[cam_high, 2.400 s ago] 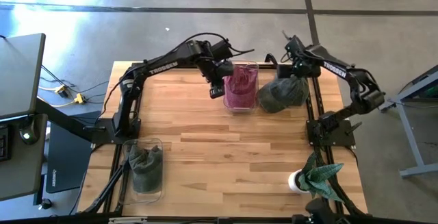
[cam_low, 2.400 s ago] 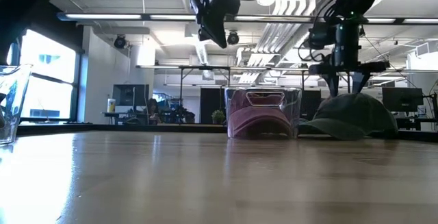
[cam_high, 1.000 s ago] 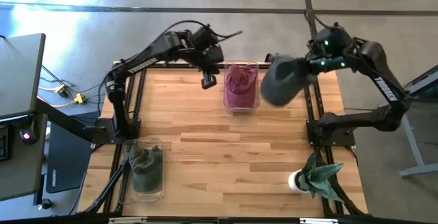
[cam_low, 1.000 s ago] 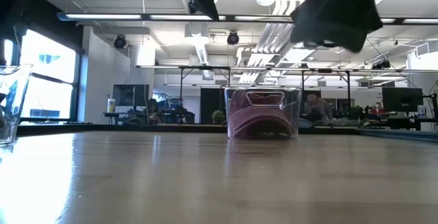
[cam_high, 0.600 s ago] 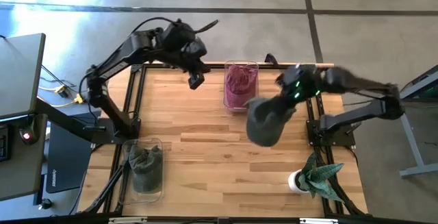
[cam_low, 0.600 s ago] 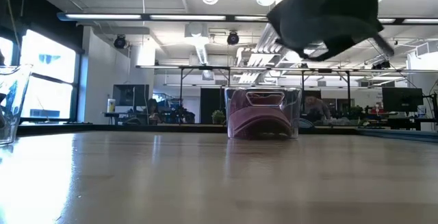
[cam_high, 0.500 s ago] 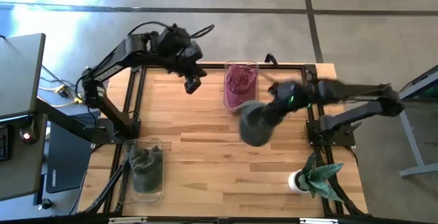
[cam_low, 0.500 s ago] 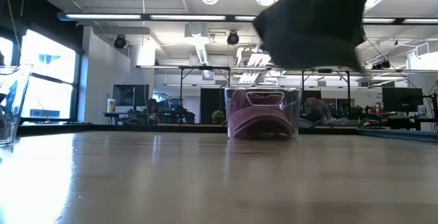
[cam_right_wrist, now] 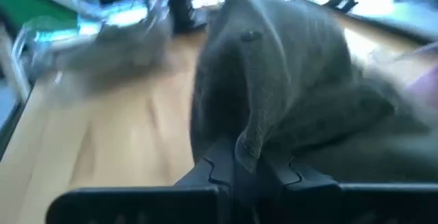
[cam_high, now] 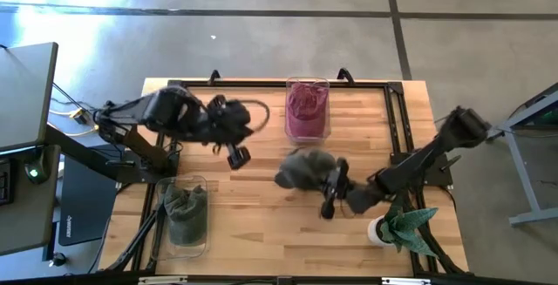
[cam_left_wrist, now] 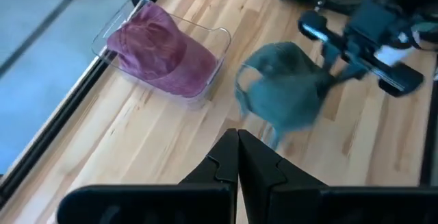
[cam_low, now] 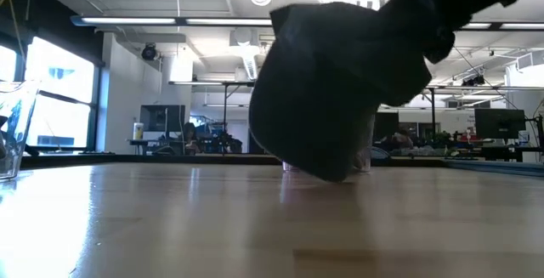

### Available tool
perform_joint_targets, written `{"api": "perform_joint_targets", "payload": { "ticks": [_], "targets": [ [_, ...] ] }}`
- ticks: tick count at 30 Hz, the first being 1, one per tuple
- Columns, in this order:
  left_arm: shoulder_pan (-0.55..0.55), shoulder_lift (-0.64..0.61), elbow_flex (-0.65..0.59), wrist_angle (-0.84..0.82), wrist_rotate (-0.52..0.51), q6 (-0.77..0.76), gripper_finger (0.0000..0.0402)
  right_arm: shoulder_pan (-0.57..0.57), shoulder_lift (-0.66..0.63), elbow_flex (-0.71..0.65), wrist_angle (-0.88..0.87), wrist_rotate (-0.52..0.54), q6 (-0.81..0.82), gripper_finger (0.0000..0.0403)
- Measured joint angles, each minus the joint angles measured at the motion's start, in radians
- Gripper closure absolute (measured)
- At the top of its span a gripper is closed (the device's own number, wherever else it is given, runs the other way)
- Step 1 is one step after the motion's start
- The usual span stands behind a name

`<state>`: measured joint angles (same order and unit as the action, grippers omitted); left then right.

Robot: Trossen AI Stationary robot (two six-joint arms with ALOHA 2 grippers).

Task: Pick & Place hat
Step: Put the black cap into the bottom transparent bin

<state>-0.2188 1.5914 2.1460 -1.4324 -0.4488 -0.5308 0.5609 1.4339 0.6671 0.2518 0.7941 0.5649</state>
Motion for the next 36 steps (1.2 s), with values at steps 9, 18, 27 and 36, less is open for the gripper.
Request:
{"api": "perform_joint_targets", "payload": {
  "ticks": [9, 18, 27, 36],
  "targets": [
    [-0.105, 0.017, -0.001, -0.094, -0.037, -0.024, 0.0402, 0.065, 0.189, 0.24, -0.295, -0.257, 0.127, 0.0373],
    [-0.145, -0.037, -0.144, -0.126, -0.055, -0.018, 0.0402, 0.047, 0.209, 0.285, -0.455, -0.584, 0.49, 0.0356],
    [-0.142, -0.259, -0.663, 0.26, 0.156, -0.051, 0.0402, -0.022, 0.179, 0.285, -0.442, -1.019, 0.591, 0.0204],
    [-0.142, -0.327, -0.877, 0.391, 0.26, -0.106, 0.0402, -0.143, 0.086, 0.316, -0.438, -1.413, 0.708, 0.0143]
  ]
}}
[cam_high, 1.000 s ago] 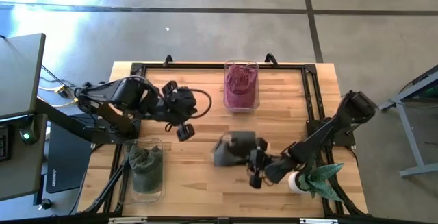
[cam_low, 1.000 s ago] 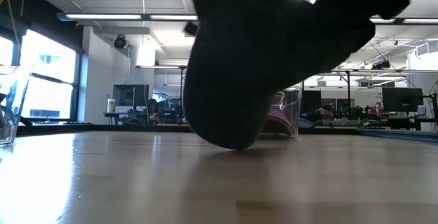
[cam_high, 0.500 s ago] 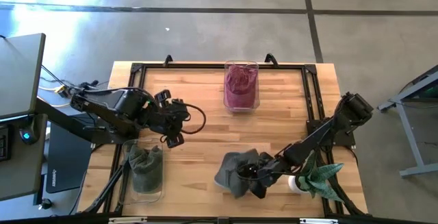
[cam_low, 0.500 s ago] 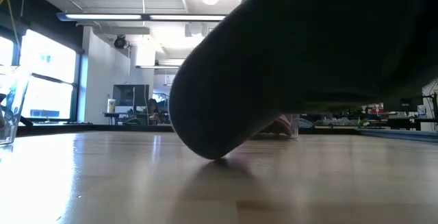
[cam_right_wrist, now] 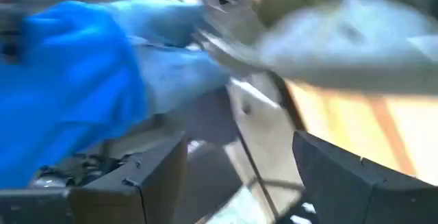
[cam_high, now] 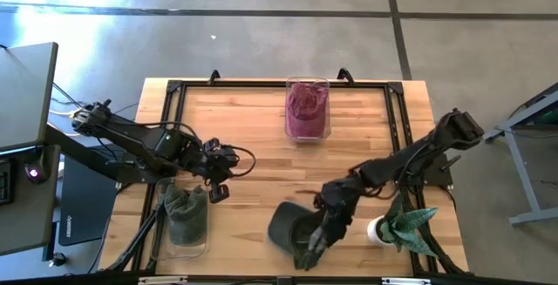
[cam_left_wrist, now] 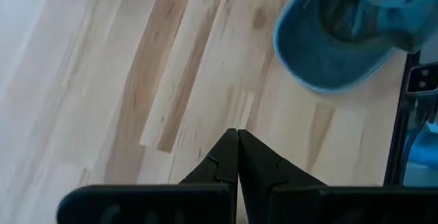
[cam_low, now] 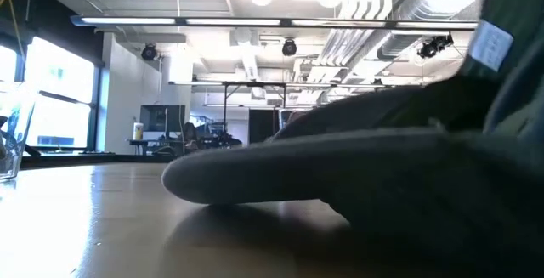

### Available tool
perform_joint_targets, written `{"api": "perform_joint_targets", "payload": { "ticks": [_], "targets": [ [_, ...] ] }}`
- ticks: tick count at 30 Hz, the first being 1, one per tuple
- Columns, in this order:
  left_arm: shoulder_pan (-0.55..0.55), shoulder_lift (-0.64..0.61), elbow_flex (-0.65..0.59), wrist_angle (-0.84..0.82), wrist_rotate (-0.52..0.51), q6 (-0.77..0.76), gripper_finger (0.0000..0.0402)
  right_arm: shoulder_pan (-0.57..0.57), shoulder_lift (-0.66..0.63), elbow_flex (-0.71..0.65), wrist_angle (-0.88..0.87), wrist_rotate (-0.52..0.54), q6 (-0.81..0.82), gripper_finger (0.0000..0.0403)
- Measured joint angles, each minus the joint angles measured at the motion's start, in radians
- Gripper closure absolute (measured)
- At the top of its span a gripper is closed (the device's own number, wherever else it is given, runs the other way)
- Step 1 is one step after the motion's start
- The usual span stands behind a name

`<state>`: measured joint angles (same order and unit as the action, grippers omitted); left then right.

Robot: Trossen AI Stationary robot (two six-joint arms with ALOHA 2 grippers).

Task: Pick & Place hat
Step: Put the black cap into the bottom transparent bin

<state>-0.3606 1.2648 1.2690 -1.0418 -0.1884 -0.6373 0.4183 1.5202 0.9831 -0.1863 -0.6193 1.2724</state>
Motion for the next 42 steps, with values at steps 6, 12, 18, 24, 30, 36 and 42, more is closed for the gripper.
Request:
{"api": "perform_joint_targets", "payload": {
  "ticks": [6, 12, 18, 24, 30, 36, 42],
  "targets": [
    [0.0, 0.0, 0.0, -0.009, -0.029, -0.034, 0.0402, -0.082, -0.016, 0.135, -0.022, 0.211, -0.205, 0.0162],
    [0.0, -0.048, 0.002, -0.085, -0.059, -0.078, 0.0402, -0.201, 0.051, 0.148, -0.166, 0.397, -0.335, 0.0179],
    [0.0, -0.072, 0.001, -0.115, -0.085, -0.075, 0.0402, -0.282, 0.19, 0.135, -0.105, 0.239, -0.434, 0.0152],
    [0.0, -0.071, 0.001, -0.113, -0.092, -0.075, 0.0402, -0.264, 0.314, 0.134, -0.073, 0.187, -0.437, 0.0164],
    [0.0, -0.071, 0.001, -0.112, -0.097, -0.067, 0.0402, -0.222, 0.361, 0.134, 0.055, 0.203, -0.43, 0.0268],
    [0.0, -0.071, 0.001, -0.114, -0.103, -0.066, 0.0402, -0.237, 0.305, 0.133, 0.045, 0.397, -0.177, 0.0386],
    [0.0, -0.071, 0.001, -0.117, -0.102, -0.064, 0.0402, -0.232, 0.234, 0.135, -0.201, 0.674, 0.141, 0.0394]
  ]
}}
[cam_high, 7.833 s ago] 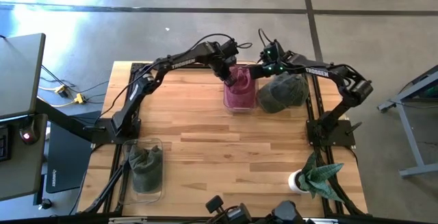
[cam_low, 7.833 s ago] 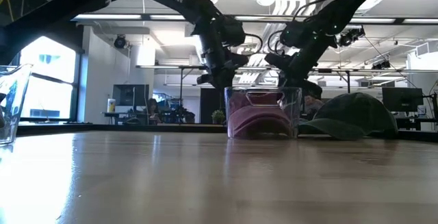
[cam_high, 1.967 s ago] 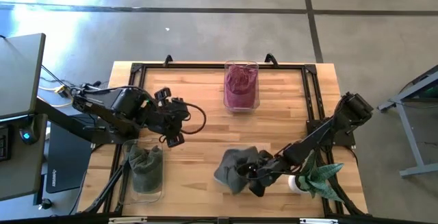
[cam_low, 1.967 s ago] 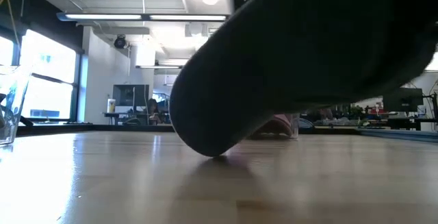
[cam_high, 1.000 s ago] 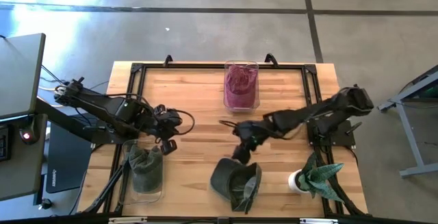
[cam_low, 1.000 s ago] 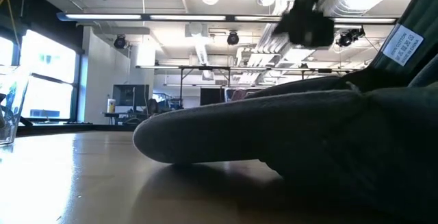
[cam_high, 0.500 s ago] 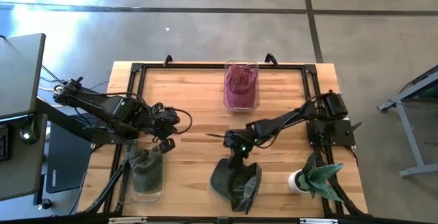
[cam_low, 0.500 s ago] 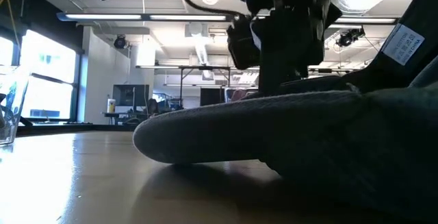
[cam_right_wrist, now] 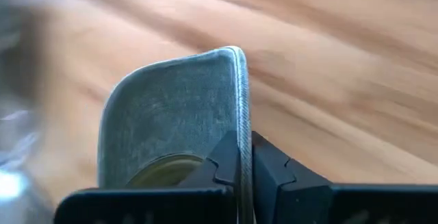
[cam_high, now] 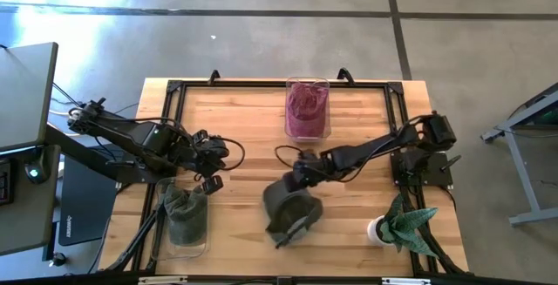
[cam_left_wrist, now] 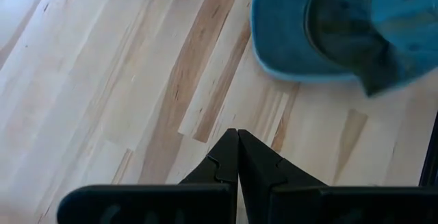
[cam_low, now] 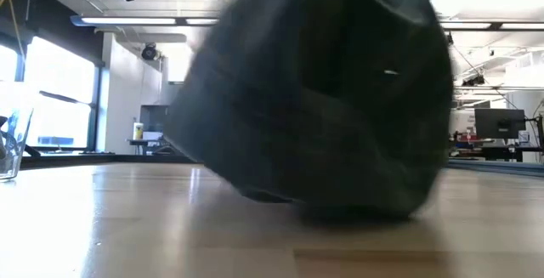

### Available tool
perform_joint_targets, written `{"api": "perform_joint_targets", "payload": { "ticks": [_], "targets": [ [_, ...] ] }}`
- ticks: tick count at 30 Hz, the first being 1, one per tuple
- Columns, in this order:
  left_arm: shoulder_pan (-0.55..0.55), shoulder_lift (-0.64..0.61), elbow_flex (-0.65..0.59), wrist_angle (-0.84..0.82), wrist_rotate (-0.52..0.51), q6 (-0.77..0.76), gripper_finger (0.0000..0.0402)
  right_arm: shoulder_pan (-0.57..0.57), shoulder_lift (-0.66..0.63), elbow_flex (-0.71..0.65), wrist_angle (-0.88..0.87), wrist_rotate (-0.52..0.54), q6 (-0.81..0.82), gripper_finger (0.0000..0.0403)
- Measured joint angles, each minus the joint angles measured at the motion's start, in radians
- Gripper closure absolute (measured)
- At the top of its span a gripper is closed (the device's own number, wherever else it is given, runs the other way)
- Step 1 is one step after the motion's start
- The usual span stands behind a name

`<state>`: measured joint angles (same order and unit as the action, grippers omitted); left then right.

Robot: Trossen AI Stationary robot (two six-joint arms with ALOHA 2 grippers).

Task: Pick & Place hat
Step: Put the black cap into the bottom transparent bin

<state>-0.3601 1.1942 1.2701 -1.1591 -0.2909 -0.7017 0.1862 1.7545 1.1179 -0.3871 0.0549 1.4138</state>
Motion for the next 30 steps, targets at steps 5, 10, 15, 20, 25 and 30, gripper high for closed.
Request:
{"api": "perform_joint_targets", "payload": {
  "ticks": [5, 10, 15, 20, 25, 30],
  "targets": [
    [0.0, 0.0, 0.0, 0.002, -0.007, 0.001, 0.0402, 0.015, 0.006, 0.0, -0.144, 0.018, 0.149, 0.036],
    [0.0, 0.0, 0.0, 0.004, -0.008, 0.02, 0.0402, 0.004, -0.005, -0.001, -0.157, 0.021, 0.146, 0.0303],
    [0.0, 0.0, -0.009, 0.023, 0.008, 0.013, 0.0402, -0.012, -0.096, -0.002, -0.197, 0.018, 0.041, 0.0232],
    [0.026, 0.001, -0.127, 0.197, 0.105, -0.042, 0.04, -0.016, -0.231, -0.002, -0.25, 0.014, -0.09, 0.0183],
    [0.034, 0.002, -0.288, 0.46, 0.253, -0.139, 0.039, 0.05, -0.336, -0.001, -0.203, -0.17, -0.499, 0.0173],
    [0.033, 0.045, -0.381, 0.705, 0.33, -0.221, 0.0389, 0.188, -0.361, -0.001, -0.183, -0.486, -0.858, 0.0205]
  ]
}}
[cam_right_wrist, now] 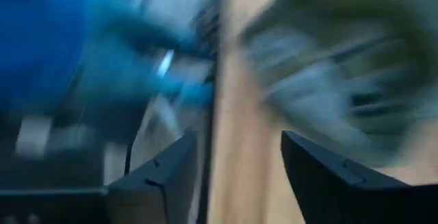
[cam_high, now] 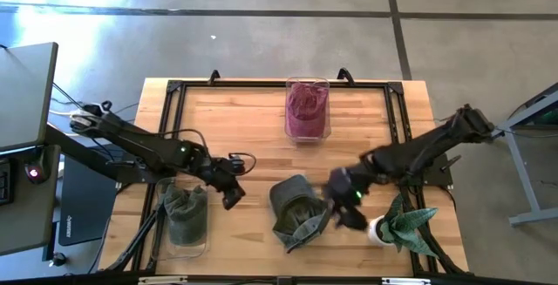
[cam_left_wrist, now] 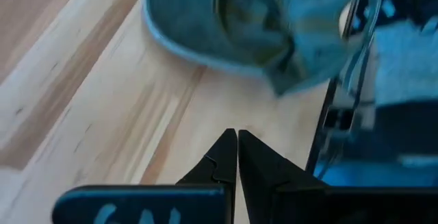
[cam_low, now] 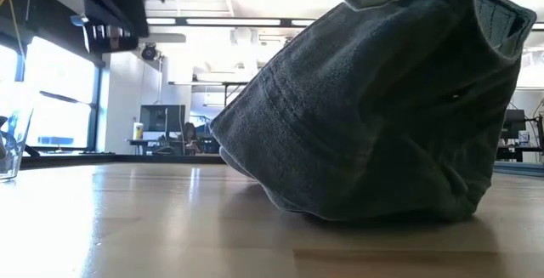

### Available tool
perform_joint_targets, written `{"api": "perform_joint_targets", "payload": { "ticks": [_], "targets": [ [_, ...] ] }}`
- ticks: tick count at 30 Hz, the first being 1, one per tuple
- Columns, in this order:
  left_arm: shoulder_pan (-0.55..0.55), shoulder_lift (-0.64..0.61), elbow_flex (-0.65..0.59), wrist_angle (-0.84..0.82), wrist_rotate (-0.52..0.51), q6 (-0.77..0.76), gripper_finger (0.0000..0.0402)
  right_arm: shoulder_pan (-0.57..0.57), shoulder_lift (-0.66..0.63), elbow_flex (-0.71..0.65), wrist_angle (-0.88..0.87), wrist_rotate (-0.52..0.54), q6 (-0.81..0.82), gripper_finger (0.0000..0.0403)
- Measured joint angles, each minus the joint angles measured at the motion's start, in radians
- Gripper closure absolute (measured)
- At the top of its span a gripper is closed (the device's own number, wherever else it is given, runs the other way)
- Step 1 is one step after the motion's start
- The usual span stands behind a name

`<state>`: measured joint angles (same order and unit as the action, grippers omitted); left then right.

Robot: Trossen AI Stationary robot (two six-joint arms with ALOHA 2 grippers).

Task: Pick & Place hat
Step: Put the black cap into the bottom transparent bin

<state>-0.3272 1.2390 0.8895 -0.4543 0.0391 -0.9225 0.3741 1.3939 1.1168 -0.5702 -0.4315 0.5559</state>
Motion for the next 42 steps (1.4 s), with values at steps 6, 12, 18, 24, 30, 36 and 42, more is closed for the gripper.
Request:
{"api": "perform_joint_targets", "payload": {
  "ticks": [6, 12, 18, 24, 30, 36, 42],
  "targets": [
    [0.059, 0.138, -0.005, 0.039, -0.034, -0.097, 0.0389, 0.136, 0.093, 0.0, 0.127, 0.054, -0.161, 0.0309],
    [0.17, 0.317, -0.005, 0.059, 0.046, -0.034, 0.0389, 0.165, 0.231, 0.0, 0.257, 0.19, -0.193, 0.0396],
    [0.23, 0.441, -0.004, 0.14, 0.136, 0.161, 0.0389, 0.118, 0.266, 0.0, 0.256, 0.494, 0.007, 0.0385],
    [0.236, 0.469, -0.003, 0.189, 0.13, 0.259, 0.0389, -0.012, 0.322, 0.0, 0.236, 0.501, 0.19, 0.0397],
    [0.236, 0.446, -0.003, 0.176, 0.108, 0.272, 0.0389, -0.084, 0.405, 0.0, 0.252, 0.31, 0.274, 0.04],
    [0.236, 0.413, 0.044, 0.058, 0.108, 0.297, 0.039, -0.13, 0.313, 0.0, 0.249, 0.133, 0.385, 0.0393],
    [0.236, 0.378, 0.125, -0.041, 0.109, 0.354, 0.039, -0.132, 0.182, 0.002, 0.247, 0.023, 0.383, 0.0397]
  ]
}}
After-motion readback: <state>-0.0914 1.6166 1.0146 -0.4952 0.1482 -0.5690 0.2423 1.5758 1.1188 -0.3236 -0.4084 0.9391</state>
